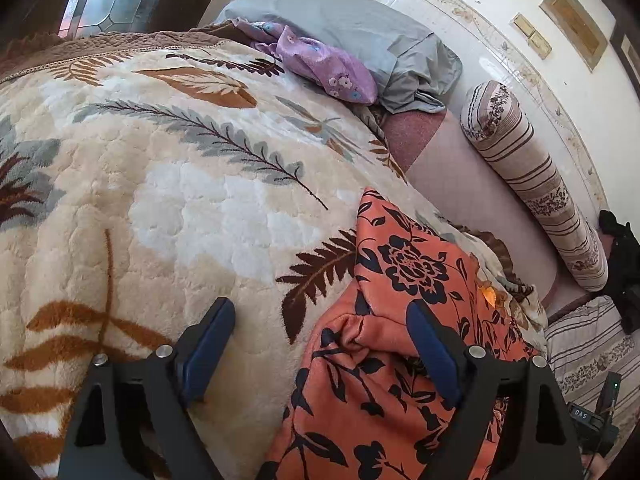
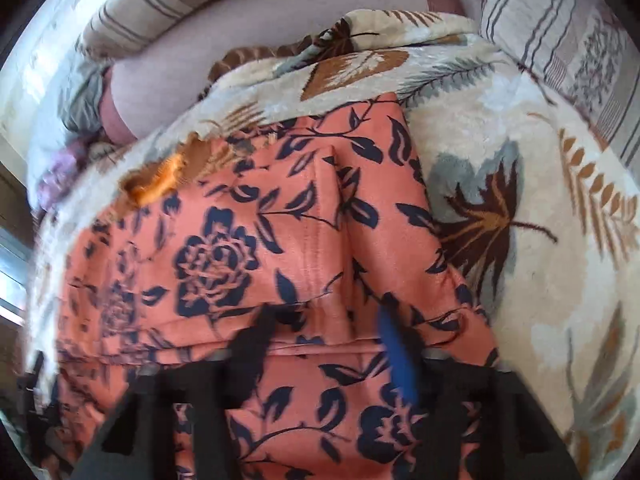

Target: Fold small clothes

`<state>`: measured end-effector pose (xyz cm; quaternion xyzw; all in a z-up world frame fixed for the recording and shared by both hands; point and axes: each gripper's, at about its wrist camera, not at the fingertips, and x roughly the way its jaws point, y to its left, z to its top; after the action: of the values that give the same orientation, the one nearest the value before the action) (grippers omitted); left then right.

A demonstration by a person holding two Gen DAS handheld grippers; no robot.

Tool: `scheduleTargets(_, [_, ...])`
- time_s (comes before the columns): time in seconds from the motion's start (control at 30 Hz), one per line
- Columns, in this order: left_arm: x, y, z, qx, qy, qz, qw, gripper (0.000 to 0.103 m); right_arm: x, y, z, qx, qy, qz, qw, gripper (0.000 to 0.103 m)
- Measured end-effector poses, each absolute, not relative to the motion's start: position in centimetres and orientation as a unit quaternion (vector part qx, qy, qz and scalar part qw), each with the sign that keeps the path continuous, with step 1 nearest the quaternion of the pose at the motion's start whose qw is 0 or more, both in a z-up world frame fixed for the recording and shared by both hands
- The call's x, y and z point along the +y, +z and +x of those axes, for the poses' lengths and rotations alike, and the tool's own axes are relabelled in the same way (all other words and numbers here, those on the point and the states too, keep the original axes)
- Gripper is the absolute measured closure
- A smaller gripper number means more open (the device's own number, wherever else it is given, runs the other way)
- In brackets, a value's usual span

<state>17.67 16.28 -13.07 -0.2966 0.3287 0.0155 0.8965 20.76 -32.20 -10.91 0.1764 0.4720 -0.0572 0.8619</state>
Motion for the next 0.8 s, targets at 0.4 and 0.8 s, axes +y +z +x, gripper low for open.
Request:
scheduleTargets(0.4, [10.7, -4.5, 20.1, 0.303, 0.008, -0.149, 0.941, 0.015, -34.8, -8.3, 20.0, 0.420, -0.006, 0.245, 0.874, 0.032])
scheduleTargets(0.8, [10.2, -13.2, 23.2, 0.436, 0.042, -0.076, 0.896, 0.006, -33.3, -8.7, 22.6, 0.472, -0.119, -0.019, 0.873, 0.087])
